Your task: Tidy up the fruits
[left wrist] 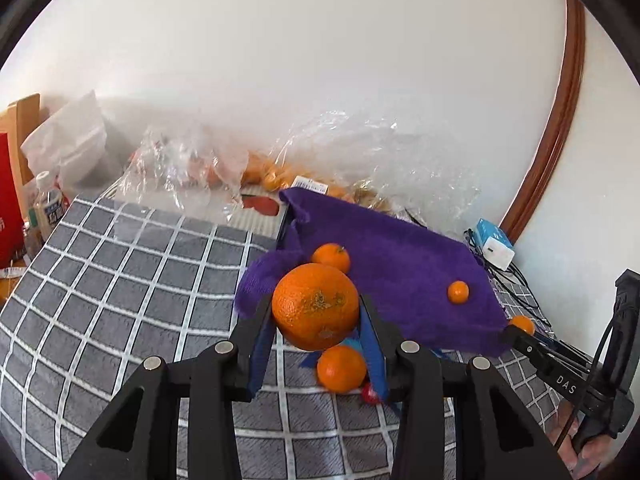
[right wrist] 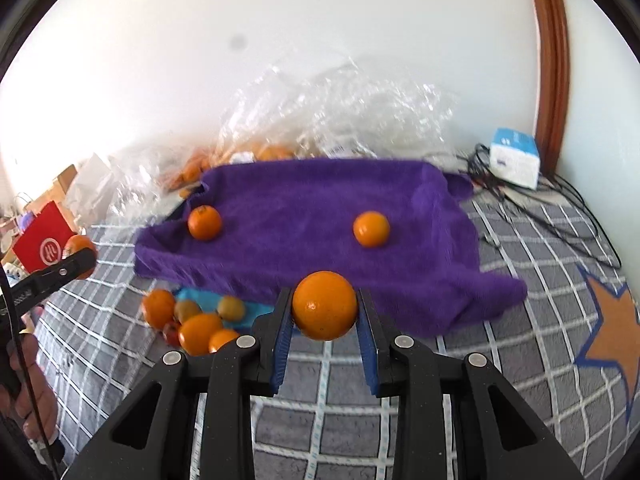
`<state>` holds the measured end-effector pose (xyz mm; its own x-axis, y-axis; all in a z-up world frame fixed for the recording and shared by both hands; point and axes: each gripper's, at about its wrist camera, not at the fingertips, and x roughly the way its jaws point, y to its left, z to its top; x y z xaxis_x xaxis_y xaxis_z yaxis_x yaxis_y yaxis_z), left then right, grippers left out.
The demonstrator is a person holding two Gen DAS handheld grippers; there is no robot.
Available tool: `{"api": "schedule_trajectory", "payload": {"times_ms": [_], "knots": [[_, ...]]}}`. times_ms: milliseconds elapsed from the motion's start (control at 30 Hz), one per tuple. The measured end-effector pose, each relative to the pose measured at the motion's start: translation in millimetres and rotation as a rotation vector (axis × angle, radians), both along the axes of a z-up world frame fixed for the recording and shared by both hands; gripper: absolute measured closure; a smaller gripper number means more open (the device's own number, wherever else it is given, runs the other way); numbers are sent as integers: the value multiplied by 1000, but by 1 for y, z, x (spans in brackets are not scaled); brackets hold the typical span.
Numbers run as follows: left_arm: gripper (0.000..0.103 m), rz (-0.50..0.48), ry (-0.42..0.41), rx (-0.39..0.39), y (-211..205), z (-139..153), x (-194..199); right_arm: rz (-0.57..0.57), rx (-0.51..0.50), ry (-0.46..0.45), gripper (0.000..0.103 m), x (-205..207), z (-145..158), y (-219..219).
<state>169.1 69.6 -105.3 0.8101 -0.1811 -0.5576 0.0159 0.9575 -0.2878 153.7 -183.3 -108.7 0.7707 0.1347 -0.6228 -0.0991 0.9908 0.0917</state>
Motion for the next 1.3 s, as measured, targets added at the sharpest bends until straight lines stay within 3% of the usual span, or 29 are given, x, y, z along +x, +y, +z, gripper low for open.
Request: {"api": "schedule_trajectory", "payload": {"times_ms": [167,333,533,633,900,1167,1300], "knots": [[65,-22,-8,-44,-12,16,34,-2,-61,-73,73,24,26,3],[65,-21,-34,-6,-31,23,67,-35,-73,-130,73,49,41,-3],[65,-19,-5,-46,-39,-8,88,-70,-44,-86,73,75,15,-17],[65,-36,16,-24,-43,-22,90,-95,-78,-59,73,79,-2,-22],[65,-31,18,17,-48,-33,94,-142,-151,-55,73,82,-13,-34],[65,-24,41,9,-44,-38,99,-168,-87,-14,73,90,-21,-50],[65,-34,74,-36,-39,-41,101,-170,-64,10,73,92,-27,-53]]}}
